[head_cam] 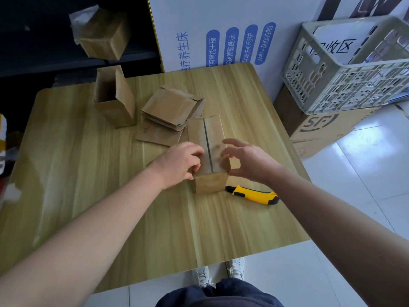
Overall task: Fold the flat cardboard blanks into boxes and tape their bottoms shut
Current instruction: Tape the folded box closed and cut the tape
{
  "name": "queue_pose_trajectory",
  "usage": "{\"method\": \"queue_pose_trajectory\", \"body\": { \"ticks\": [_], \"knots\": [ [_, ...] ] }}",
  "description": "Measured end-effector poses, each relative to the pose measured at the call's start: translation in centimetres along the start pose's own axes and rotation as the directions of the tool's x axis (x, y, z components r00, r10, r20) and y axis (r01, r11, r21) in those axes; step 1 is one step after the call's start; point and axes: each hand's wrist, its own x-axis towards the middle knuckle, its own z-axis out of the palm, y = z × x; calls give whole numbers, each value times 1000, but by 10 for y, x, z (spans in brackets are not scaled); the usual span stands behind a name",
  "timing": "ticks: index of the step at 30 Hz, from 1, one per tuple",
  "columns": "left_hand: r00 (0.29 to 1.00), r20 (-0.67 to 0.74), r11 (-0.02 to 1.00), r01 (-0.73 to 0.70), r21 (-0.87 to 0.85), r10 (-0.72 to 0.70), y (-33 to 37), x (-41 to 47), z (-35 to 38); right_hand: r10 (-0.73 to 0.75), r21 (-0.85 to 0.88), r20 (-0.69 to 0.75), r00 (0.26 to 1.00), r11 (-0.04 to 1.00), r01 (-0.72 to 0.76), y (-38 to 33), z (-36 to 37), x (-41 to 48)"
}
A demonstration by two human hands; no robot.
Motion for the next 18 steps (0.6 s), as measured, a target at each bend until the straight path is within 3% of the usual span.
{"method": "queue_pose_trajectory", "body": {
  "ticks": [8,15,18],
  "knots": [
    [990,5,990,-141,24,141,-16,9,5,-112,-242,226,968,956,167,15,-17,4],
    [954,-67,955,-287,71,292,-19,12,6,-221,-318,280,934,897,308,20,-24,11],
    [942,-71,942,-322,92,329,-22,13,6,-218,-313,270,938,901,300,18,-28,13]
  ]
}}
